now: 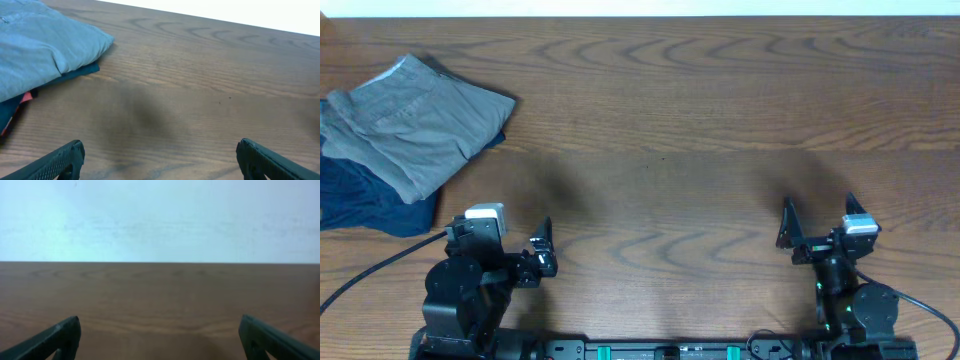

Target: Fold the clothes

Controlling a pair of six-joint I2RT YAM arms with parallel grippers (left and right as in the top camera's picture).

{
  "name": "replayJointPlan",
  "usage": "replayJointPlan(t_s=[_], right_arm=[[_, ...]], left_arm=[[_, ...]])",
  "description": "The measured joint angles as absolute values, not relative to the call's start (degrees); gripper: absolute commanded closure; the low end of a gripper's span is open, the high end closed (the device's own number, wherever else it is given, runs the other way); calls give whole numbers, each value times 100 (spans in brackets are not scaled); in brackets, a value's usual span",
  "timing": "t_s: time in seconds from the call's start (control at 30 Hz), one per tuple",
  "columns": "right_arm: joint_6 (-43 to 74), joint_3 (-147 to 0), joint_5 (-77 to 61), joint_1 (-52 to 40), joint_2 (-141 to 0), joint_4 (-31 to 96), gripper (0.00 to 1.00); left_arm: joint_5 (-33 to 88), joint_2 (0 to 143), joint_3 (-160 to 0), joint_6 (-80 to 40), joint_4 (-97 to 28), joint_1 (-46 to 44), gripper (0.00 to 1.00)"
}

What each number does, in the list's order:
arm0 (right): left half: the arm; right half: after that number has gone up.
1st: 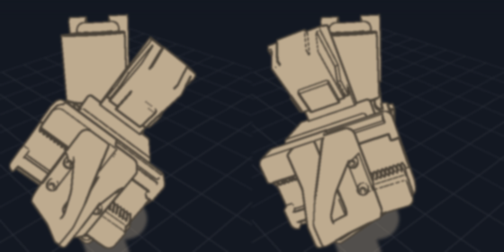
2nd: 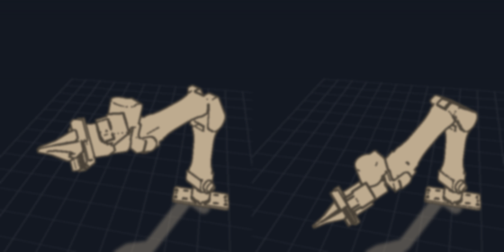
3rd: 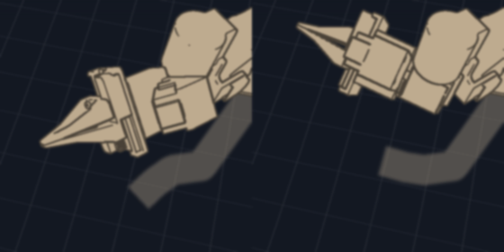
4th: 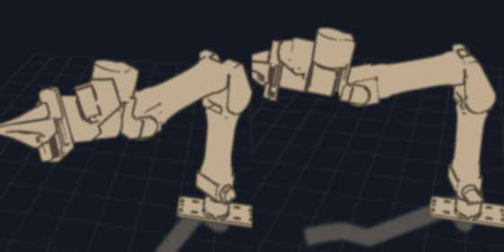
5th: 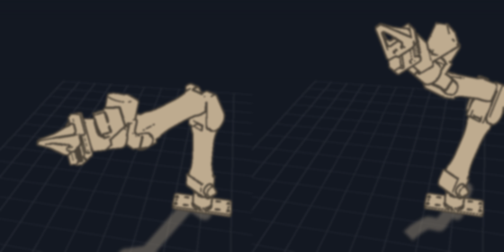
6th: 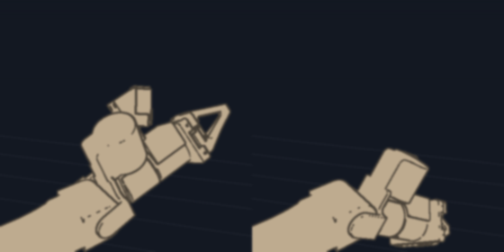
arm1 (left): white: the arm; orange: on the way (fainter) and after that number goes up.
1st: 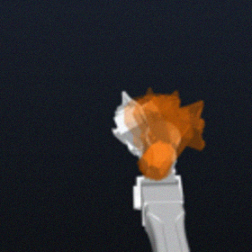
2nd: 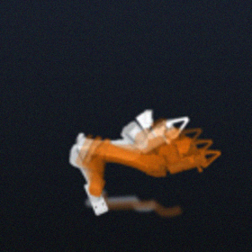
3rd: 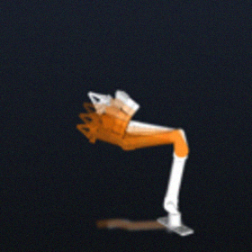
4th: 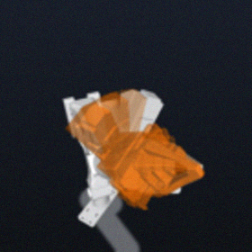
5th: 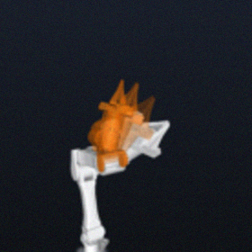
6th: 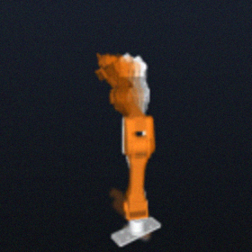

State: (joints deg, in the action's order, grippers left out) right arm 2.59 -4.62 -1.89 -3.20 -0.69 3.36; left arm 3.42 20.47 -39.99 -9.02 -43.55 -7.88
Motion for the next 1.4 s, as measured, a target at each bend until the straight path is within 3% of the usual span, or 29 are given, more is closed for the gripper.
replayJointPlan(t_s=[0.13, 0.43, 1.4], right_arm=[[-36, -113, -130, -360, -67, -64, 1], [-362, -43, -54, -405, -67, 405, 1], [-408, -43, -43, -405, -69, 405, 1]], left_arm=[[342, 2047, -3999, -902, -4357, -788, 2], [342, 2047, -3999, -902, -4357, -788, 2], [342, 2047, -3999, -902, -4357, -788, 2]])
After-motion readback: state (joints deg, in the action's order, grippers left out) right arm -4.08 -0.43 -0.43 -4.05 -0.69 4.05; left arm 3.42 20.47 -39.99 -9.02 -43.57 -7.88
